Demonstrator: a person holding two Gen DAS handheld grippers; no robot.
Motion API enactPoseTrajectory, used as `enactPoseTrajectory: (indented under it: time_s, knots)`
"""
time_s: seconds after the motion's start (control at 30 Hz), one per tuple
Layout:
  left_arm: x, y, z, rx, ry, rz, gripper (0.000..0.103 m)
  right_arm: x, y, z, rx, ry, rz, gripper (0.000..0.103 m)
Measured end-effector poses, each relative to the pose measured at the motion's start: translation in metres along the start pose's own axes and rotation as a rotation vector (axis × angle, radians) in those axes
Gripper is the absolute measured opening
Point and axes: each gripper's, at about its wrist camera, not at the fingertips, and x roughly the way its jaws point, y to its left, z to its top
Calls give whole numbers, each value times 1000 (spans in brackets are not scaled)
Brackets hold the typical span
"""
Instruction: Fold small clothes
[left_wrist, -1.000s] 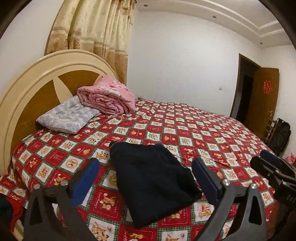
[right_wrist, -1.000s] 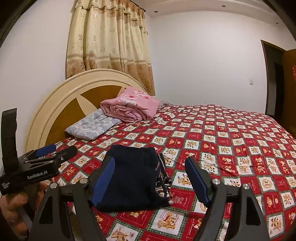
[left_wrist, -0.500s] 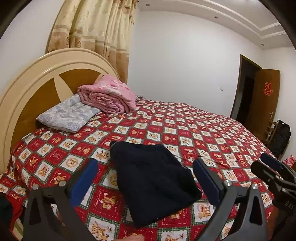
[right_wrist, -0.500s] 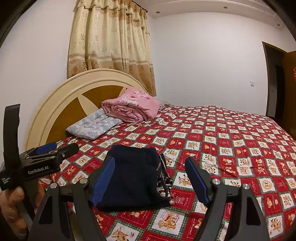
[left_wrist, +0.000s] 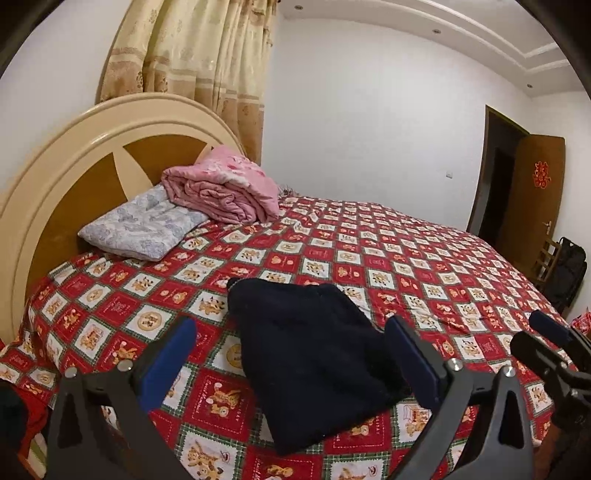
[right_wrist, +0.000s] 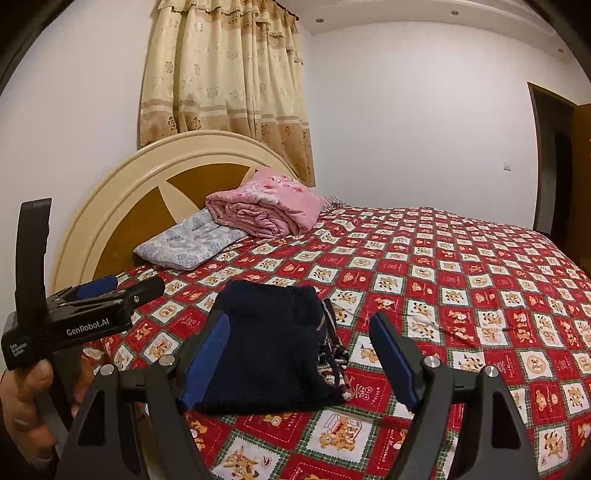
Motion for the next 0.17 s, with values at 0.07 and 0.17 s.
enactPoseTrajectory:
  time_s: [0.07,0.17]
  knots:
    - [-1,-1,0,3,-5,-3,103,-2,-1,0,5,-8,-2,79]
    - [-1,-1,1,4,-11,-5,103,-3,-2,0,9,-12,-5,79]
